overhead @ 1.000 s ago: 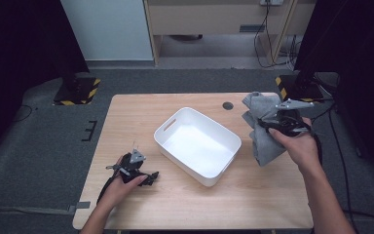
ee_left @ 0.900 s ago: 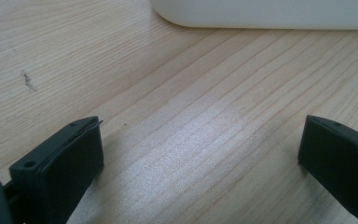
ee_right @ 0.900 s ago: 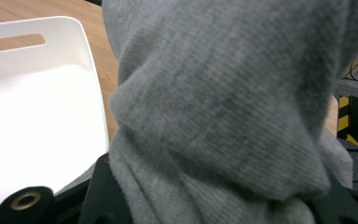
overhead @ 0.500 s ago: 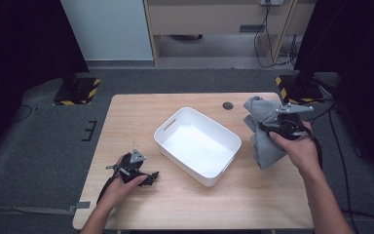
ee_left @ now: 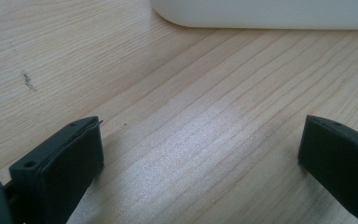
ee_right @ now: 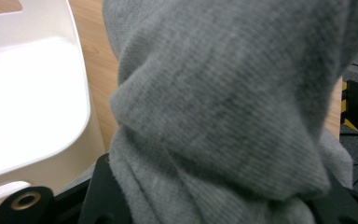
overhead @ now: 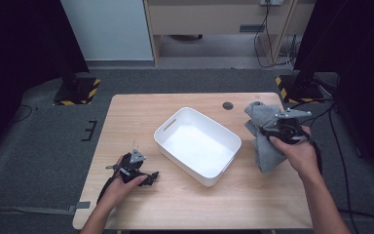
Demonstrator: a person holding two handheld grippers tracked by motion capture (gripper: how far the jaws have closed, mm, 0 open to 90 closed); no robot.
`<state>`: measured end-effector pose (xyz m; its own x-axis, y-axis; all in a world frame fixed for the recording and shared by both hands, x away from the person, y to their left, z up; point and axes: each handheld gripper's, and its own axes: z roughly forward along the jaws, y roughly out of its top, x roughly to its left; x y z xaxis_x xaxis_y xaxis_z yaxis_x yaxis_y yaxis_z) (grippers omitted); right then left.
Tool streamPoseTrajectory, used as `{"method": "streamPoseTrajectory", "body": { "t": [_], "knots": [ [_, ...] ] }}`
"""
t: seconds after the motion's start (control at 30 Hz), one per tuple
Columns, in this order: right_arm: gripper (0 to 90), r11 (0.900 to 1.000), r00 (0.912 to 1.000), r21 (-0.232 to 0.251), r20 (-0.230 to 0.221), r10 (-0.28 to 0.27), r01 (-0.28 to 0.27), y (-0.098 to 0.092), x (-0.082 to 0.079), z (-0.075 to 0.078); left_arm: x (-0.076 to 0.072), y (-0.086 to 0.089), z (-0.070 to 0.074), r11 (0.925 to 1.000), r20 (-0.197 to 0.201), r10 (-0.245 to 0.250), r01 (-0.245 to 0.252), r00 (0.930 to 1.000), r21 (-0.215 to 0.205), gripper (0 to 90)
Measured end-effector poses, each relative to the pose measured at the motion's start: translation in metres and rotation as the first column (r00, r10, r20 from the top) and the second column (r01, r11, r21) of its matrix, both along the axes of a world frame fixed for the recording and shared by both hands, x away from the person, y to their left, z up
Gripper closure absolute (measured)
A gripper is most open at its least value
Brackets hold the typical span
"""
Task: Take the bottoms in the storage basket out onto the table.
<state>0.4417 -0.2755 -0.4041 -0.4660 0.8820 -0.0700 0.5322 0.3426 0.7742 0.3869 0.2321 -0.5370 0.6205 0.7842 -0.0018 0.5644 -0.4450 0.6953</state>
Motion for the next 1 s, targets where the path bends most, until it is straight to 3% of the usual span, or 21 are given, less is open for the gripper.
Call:
{"method": "streamPoseTrajectory", "body": {
  "t": [0.73,1.0],
  "knots": [
    [53.9,1.0,0.9991,0.0,-0.037,-0.022,0.022,-0.005,0.002,-0.021,0.0,0.0,0.0,1.0,0.0,0.0,0.0,1.0,0.0,0.0],
    [53.5,0.999,0.9976,-0.009,-0.062,-0.031,0.031,-0.003,0.008,-0.039,0.0,0.0,0.0,1.0,0.0,0.0,0.0,1.0,0.0,0.0]
  ]
}}
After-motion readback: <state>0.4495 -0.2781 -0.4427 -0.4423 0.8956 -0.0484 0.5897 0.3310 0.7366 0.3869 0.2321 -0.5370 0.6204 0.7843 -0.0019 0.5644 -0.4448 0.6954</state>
